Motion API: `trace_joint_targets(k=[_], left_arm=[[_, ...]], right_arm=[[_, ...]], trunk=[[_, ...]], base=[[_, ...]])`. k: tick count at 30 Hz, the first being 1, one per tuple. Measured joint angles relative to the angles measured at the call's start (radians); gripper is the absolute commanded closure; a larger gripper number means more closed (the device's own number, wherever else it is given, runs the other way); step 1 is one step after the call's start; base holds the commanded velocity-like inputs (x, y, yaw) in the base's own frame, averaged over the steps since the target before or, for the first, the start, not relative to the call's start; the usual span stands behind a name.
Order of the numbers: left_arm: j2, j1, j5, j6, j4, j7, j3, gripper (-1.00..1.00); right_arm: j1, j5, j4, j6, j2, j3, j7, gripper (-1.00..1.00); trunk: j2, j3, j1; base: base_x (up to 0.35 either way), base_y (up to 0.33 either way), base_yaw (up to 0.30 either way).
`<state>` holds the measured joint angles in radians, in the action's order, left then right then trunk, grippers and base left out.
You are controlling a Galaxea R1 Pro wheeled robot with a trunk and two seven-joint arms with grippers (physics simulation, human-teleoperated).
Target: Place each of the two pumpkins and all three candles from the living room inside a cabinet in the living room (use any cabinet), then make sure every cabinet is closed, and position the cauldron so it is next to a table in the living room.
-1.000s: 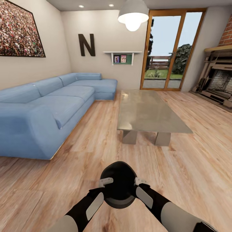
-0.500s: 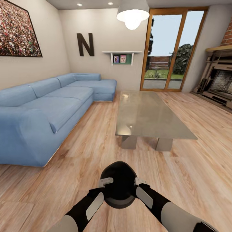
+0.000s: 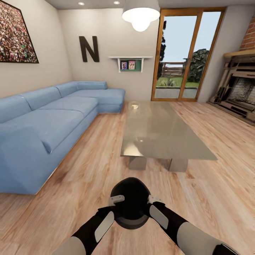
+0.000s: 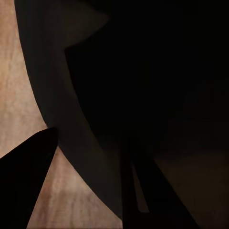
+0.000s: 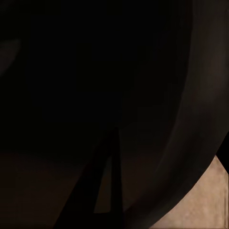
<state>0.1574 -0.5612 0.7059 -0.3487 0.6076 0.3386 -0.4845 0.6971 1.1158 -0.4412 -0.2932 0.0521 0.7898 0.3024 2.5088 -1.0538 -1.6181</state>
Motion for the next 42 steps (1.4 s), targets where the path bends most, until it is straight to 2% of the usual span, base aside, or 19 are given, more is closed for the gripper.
trace_joint_targets(k=[3, 6, 20, 31, 42], left_arm=[[0.003, 0.000, 0.001, 0.001, -0.005, 0.000, -0.002, 1.00], [0.000, 0.000, 0.002, 0.000, 0.000, 0.000, -0.001, 1.00], [-0.001, 0.000, 0.002, 0.000, 0.000, 0.000, 0.000, 1.00], [0.001, 0.000, 0.002, 0.002, -0.003, 0.000, -0.001, 1.00], [0.001, 0.000, 0.004, 0.002, -0.003, 0.000, -0.001, 1.00]], right_arm=[[0.000, 0.013, 0.000, 0.000, -0.003, 0.007, 0.001, 1.00], [0.000, 0.002, 0.000, 0.000, 0.000, 0.001, 0.001, 1.00], [0.000, 0.001, 0.000, 0.000, 0.001, 0.001, 0.001, 1.00], [0.000, 0.004, 0.000, 0.000, 0.000, 0.003, 0.001, 1.00], [0.000, 0.000, 0.000, -0.002, 0.000, 0.001, 0.001, 1.00]], trunk=[[0.000, 0.002, 0.000], [0.000, 0.002, 0.000], [0.000, 0.003, 0.000], [0.000, 0.004, 0.000], [0.002, -0.038, -0.005]], base=[[0.224, -0.072, -0.084], [0.224, -0.017, -0.018], [0.223, -0.005, -0.007], [0.025, -0.008, -0.027], [0.000, 0.000, 0.000]])
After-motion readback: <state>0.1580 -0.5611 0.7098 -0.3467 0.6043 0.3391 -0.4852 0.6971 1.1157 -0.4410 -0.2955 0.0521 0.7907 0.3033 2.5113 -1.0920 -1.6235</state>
